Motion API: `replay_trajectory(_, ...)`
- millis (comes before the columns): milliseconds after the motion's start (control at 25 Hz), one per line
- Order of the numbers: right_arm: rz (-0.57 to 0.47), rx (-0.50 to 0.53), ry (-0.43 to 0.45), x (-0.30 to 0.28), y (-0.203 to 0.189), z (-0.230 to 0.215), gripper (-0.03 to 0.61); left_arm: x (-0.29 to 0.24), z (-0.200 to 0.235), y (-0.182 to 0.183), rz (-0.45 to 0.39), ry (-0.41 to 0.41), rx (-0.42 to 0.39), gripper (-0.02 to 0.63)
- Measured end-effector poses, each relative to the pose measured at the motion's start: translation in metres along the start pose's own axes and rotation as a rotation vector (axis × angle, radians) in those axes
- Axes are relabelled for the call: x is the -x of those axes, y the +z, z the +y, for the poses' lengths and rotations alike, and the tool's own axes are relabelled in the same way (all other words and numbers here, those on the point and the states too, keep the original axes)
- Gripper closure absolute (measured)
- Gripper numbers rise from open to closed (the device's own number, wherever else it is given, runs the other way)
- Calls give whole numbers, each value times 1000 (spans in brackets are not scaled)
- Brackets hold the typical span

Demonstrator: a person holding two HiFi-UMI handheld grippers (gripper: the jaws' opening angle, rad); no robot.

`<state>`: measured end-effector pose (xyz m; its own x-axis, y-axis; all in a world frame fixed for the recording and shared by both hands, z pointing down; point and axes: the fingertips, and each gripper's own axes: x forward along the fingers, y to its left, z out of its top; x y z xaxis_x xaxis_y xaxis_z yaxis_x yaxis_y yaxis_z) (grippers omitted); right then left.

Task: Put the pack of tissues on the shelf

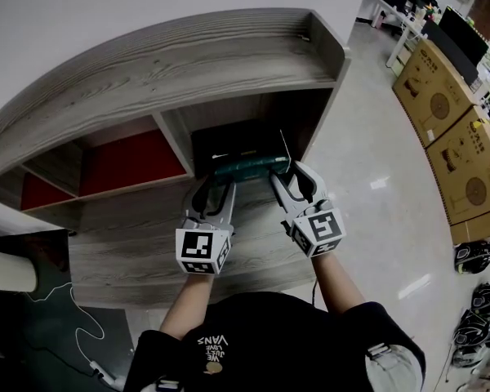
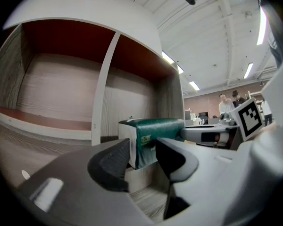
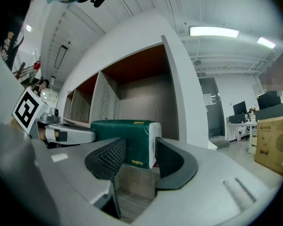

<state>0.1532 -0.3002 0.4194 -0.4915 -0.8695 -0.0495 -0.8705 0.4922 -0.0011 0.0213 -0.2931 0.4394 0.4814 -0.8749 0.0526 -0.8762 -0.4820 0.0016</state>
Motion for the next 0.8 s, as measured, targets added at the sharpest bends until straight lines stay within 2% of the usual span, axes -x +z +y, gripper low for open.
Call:
replay_trajectory(160, -7, -11, -13, 8, 0, -3, 391, 4, 0, -3, 1, -8, 34, 419)
replay_trajectory(600, 7, -26, -7, 27, -8, 9, 395, 25, -14, -16, 24, -11, 51, 422)
replay_trajectory(680, 12, -27, -4, 27, -9, 12, 475, 27, -17, -18, 23, -18, 44, 448)
replay_trajectory(800, 16, -21, -11, 27, -9, 13, 547, 27, -22, -18, 24, -31, 36, 488)
